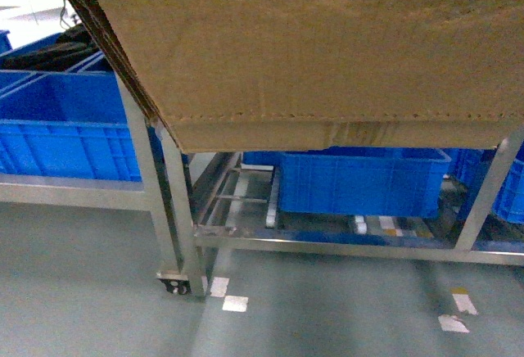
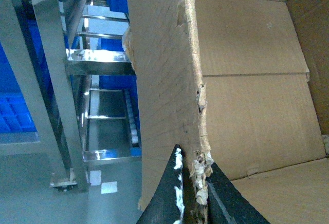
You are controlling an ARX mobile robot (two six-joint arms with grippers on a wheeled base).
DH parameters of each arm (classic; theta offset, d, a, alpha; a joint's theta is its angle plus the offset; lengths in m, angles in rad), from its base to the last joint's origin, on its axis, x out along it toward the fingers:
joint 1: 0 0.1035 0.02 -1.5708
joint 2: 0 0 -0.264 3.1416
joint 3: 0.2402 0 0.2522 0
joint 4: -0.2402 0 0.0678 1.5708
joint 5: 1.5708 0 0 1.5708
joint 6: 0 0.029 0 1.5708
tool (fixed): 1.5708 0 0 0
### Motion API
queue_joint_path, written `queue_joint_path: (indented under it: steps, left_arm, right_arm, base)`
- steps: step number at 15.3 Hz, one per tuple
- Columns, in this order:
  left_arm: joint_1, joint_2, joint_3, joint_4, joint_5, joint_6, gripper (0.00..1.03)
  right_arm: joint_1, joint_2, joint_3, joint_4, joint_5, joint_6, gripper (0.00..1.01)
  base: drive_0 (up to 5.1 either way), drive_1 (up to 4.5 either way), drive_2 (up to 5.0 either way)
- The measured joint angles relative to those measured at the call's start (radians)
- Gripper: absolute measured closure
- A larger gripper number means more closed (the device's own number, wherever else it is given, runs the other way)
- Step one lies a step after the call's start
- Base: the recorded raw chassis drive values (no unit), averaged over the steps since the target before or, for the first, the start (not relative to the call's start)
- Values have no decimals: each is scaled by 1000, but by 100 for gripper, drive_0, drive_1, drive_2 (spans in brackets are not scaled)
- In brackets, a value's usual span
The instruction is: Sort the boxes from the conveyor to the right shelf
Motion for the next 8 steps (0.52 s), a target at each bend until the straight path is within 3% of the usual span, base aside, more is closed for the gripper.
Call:
queue_joint_path:
  steps: [3, 8]
  left_arm:
    - [0, 0, 0, 0, 0, 0, 100]
    - [0, 1, 0, 0, 0, 0, 100]
  right_arm:
    - [0, 0, 0, 0, 0, 0, 97]
    - [0, 1, 0, 0, 0, 0, 97]
  base:
    - [11, 371, -349]
    - [1, 19, -17]
